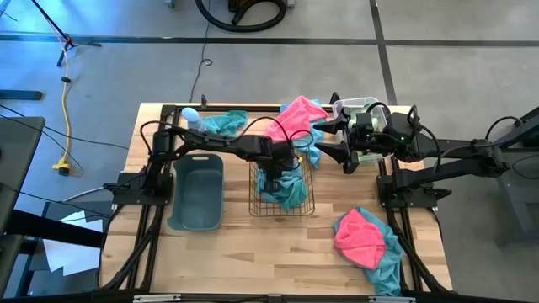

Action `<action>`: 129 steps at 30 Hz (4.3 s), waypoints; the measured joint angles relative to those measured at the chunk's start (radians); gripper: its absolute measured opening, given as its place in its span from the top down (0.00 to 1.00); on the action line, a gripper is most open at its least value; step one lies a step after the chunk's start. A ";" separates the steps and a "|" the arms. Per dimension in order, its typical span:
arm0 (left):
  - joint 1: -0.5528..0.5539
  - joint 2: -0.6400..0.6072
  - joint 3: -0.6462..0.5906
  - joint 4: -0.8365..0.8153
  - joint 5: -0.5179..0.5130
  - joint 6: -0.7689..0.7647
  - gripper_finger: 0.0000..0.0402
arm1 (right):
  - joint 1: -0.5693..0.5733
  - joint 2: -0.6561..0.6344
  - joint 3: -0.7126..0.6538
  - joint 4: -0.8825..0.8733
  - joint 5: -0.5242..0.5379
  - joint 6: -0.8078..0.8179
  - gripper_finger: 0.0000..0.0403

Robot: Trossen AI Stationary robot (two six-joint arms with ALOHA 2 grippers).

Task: Sort microfiber towel by color & place in baskets
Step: Put the blue towel into the wire basket

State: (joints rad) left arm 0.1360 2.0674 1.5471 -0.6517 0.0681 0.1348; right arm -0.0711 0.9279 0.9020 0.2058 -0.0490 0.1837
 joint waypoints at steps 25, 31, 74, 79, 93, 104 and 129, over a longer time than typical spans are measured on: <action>0.001 0.002 -0.001 -0.040 0.023 0.024 0.73 | 0.000 0.000 0.000 -0.016 0.002 0.000 0.31; 0.001 -0.049 -0.002 -0.059 0.026 0.016 0.56 | 0.000 0.000 0.000 -0.019 0.002 0.000 0.31; 0.026 -0.956 -0.387 0.245 -0.027 -0.191 0.47 | -0.001 0.066 0.000 0.061 0.154 -0.011 0.31; 0.026 -1.013 -0.453 0.292 -0.081 -0.235 0.47 | -0.001 0.068 0.000 0.063 0.154 -0.027 0.31; 0.026 -1.039 -0.471 0.444 -0.017 -0.247 0.47 | -0.001 0.112 0.000 0.105 0.154 -0.054 0.31; 0.026 -1.162 -0.683 0.673 -0.044 -0.379 0.47 | -0.001 0.128 0.000 0.106 0.154 -0.090 0.31; 0.036 -1.062 -0.520 0.394 -0.363 -0.376 0.47 | -0.001 0.135 0.000 0.038 0.188 -0.029 0.31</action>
State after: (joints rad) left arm 0.1723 1.0054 1.0275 -0.2580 -0.2945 -0.2413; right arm -0.0723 1.0626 0.9020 0.2443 0.1390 0.1551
